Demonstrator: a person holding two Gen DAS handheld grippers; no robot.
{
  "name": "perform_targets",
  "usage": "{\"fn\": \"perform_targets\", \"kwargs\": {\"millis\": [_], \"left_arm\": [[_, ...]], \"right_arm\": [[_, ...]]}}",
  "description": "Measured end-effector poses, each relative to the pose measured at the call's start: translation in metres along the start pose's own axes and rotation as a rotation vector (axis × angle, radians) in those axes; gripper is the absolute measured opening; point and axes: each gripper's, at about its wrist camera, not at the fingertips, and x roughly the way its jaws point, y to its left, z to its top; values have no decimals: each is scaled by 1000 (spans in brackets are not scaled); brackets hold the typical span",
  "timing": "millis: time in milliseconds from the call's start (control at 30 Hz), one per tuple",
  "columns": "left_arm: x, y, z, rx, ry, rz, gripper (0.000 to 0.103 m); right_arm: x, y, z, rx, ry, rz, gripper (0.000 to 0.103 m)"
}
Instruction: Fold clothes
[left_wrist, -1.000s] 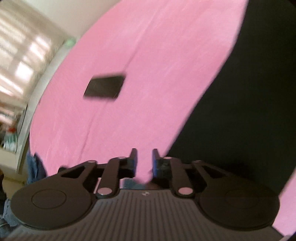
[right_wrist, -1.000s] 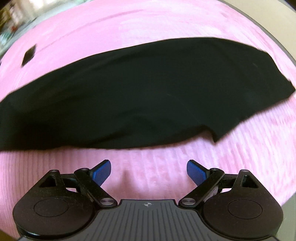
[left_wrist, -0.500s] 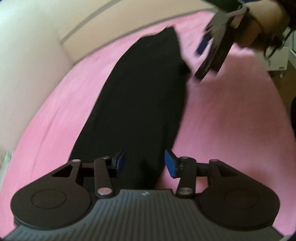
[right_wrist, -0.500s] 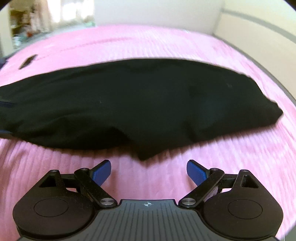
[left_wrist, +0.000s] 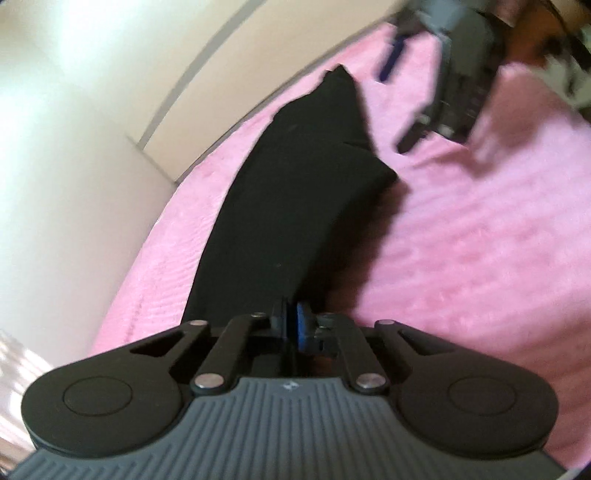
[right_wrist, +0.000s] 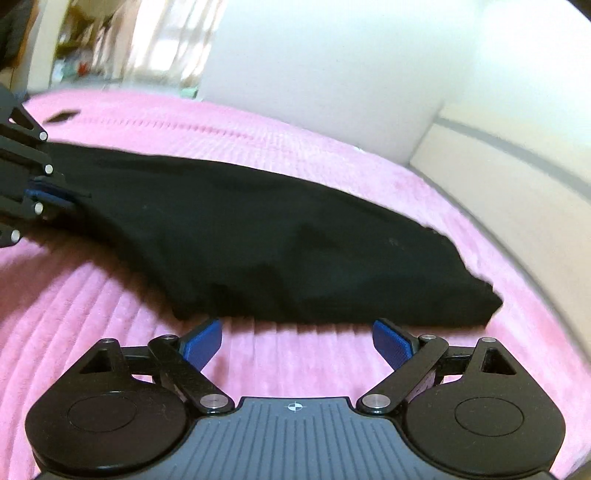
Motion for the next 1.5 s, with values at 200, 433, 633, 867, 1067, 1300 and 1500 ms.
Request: {"fn": "perform_targets", "kwargs": {"millis": [200, 433, 633, 867, 1067, 1300, 1500], "left_arm": [[-2, 26, 23, -121, 30, -19, 2], [6, 74, 36, -207, 28, -4, 2], [17, 94, 35, -251, -7, -15, 2], [2, 85, 20, -219, -66, -53, 2], [-19, 30, 11, -53, -88, -97, 2], [-25, 7, -4, -112, -29, -98, 2], [-29, 41, 4, -238, -62, -78, 5]], "right_arm": [[-23, 32, 6, -94, -65, 96, 92], [9, 76, 34, -280, -104, 8, 103], [54, 83, 54, -347, -101, -84, 103], [60, 68, 51, -555, 75, -184, 103], [16, 44, 37, -640, 299, -117, 103], [-14, 13, 21, -188, 275, 53, 103], [-30, 45, 28, 147, 171, 280, 102]]}}
